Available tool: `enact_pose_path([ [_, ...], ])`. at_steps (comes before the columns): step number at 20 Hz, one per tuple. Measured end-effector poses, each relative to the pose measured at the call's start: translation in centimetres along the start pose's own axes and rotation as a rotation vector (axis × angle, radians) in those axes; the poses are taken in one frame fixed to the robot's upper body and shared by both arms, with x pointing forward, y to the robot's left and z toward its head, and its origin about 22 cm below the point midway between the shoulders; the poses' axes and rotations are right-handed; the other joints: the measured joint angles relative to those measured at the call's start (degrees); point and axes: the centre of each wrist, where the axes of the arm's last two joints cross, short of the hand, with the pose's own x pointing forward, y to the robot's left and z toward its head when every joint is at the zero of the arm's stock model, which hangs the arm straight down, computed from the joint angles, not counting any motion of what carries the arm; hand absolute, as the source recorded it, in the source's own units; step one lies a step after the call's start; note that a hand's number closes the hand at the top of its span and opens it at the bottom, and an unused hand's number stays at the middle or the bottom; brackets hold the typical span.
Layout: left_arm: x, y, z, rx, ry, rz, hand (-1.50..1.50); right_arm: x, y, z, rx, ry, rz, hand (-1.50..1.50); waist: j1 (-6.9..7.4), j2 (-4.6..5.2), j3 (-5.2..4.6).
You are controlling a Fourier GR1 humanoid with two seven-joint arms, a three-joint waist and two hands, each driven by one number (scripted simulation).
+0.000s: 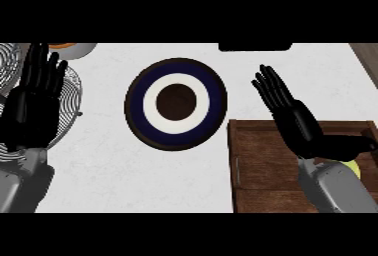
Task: Pick the lemon from the tray and place it in the plate
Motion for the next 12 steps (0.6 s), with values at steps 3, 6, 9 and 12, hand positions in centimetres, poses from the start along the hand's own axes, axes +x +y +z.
enact_pose_path([
  [3,-0.9,0.5,0.2,-0.015,0.031,-0.072,0.0,1.4,-1.2,0.9,-0.133,-0.091,-0.056,-1.5,-0.93,-0.08,-0.35],
  [6,-2.6,1.9,0.9,-0.03,0.093,-0.189,0.0,3.3,-3.3,1.5,-0.349,-0.245,-0.143,-1.5,-3.12,-0.22,-0.39],
  [9,-3.7,2.7,1.6,-0.038,0.152,-0.245,0.0,4.1,-8.0,3.8,-0.44,-0.199,0.253,1.5,-5.51,0.09,-1.28],
  [12,-5.1,2.5,2.3,-0.087,0.202,-0.279,0.0,1.9,-7.8,6.4,-0.646,-0.186,0.276,-1.5,-4.4,0.13,-0.97],
])
